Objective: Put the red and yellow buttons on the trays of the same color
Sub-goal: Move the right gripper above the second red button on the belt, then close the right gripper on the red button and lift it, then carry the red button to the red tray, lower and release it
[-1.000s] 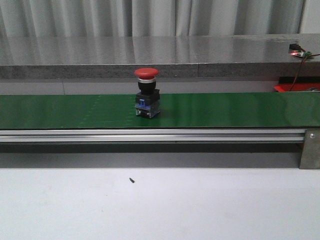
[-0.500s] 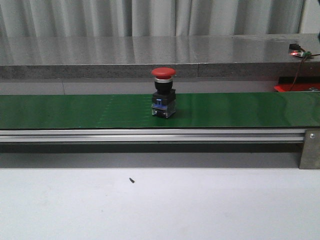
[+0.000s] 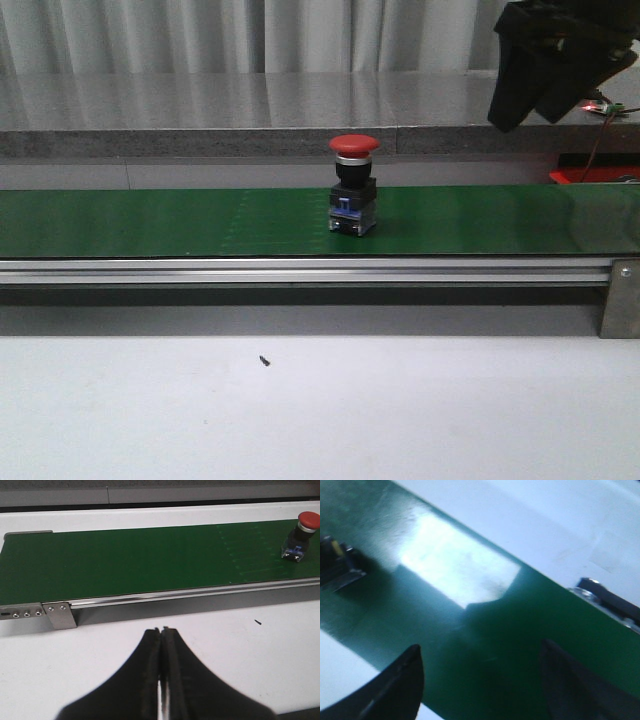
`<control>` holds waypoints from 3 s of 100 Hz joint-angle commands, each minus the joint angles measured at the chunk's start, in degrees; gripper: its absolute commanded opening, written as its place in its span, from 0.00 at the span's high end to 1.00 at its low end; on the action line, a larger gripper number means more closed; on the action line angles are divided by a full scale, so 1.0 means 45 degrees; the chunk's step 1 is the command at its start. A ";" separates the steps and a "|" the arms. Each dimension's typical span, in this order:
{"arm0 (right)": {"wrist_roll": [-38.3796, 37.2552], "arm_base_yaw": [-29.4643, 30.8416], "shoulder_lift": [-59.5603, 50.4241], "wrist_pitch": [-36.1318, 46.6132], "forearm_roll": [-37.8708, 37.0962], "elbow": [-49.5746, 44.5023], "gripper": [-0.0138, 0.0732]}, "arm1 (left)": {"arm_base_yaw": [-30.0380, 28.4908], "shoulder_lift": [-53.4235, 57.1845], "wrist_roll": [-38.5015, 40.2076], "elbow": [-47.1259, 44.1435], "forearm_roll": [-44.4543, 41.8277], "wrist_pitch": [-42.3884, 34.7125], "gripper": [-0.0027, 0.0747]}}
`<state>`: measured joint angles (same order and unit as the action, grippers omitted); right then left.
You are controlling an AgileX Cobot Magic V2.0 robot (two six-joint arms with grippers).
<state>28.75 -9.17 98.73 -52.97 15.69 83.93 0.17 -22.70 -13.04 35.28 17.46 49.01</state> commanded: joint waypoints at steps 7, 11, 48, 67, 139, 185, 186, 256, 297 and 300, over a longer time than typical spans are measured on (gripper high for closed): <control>0.1615 -0.0681 -0.0637 -0.0008 0.1225 0.0361 0.27 | 0.0085 -0.0086 0.0036 0.0318 0.0296 -0.0754 0.99; 0.1906 -0.0831 -0.0603 0.0034 0.1613 0.0361 0.27 | 0.0085 -0.0086 0.0036 0.0318 0.0296 -0.0754 0.99; 0.2684 -0.1214 0.0222 -0.0367 0.3384 0.0388 0.27 | 0.0085 -0.0086 0.0036 0.0318 0.0296 -0.0754 0.99; 0.2826 -0.1214 0.0423 0.0118 0.3616 0.0388 0.27 | 0.0085 -0.0086 0.0036 0.0318 0.0296 -0.0754 0.99; 0.2770 -0.0889 0.0183 0.1441 0.3692 0.0401 0.71 | 0.0085 -0.0086 0.0036 0.0318 0.0296 -0.0754 0.99; 0.0993 0.2707 -0.0180 0.2623 0.3716 0.0401 0.71 | 0.0085 -0.0086 0.0036 0.0318 0.0296 -0.0754 0.99; 0.0915 0.2766 -0.0180 0.2666 0.3721 0.0401 0.71 | 0.0085 -0.0086 0.0036 0.0318 0.0296 -0.0754 0.99; -0.0560 0.5658 0.0967 0.5997 0.4350 0.0401 0.71 | 0.0085 -0.0086 0.0036 0.0318 0.0296 -0.0754 0.99; -0.0573 0.5785 0.2484 0.6854 0.4708 0.0401 0.71 | 0.0085 -0.0086 0.0036 0.0318 0.0296 -0.0754 0.99; -0.0573 0.5785 0.2580 0.6895 0.4708 0.0401 0.71 | 0.0085 -0.0086 0.0036 0.0318 0.0296 -0.0754 0.99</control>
<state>26.29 16.59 112.63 -25.11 35.47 83.93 0.17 -22.70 -13.04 35.28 17.46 49.01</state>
